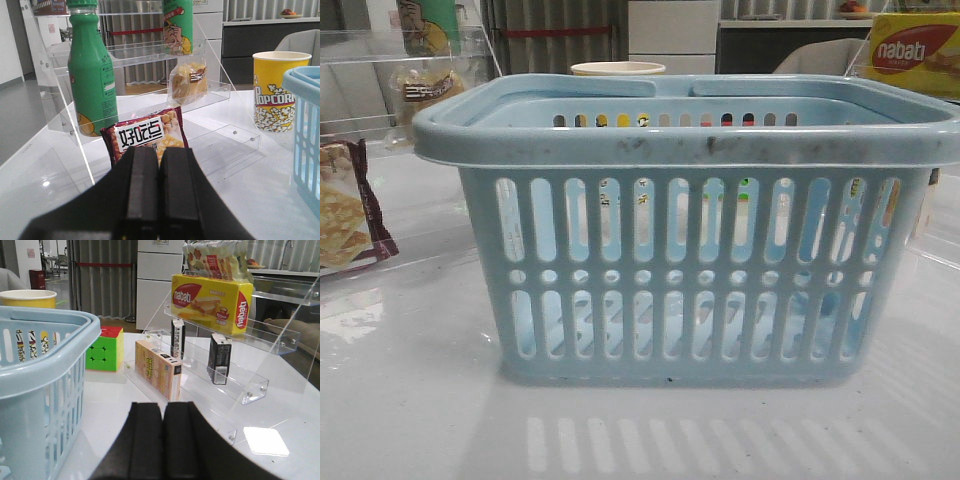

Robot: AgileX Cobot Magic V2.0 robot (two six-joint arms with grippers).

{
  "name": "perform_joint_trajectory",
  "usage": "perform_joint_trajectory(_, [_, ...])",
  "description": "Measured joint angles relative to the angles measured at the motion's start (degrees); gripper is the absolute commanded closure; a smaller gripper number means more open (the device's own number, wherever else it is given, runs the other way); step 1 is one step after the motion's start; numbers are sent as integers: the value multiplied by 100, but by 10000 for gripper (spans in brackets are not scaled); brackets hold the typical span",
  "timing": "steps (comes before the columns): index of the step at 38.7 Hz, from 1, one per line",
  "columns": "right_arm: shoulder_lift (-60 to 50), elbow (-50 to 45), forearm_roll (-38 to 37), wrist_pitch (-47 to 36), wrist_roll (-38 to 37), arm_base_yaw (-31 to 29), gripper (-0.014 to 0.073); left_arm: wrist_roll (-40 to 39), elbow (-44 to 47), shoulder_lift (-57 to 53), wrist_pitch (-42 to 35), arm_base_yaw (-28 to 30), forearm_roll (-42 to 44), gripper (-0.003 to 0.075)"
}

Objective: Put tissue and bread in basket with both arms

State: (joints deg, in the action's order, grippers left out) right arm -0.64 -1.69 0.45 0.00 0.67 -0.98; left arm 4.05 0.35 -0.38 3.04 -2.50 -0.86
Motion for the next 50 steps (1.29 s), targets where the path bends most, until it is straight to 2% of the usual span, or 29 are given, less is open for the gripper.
perform_joint_trajectory(34, [0,0,0,0,0,0,536,0,0,0,0,0,0,629])
perform_joint_trajectory(40, [0,25,0,0,0,0,536,0,0,0,-304,0,0,629])
perform_joint_trajectory(45, [0,505,0,301,0,0,536,0,-234,0,-414,0,0,629])
perform_joint_trajectory(50, [0,1516,0,878,0,0,536,0,-1120,0,-197,0,0,629])
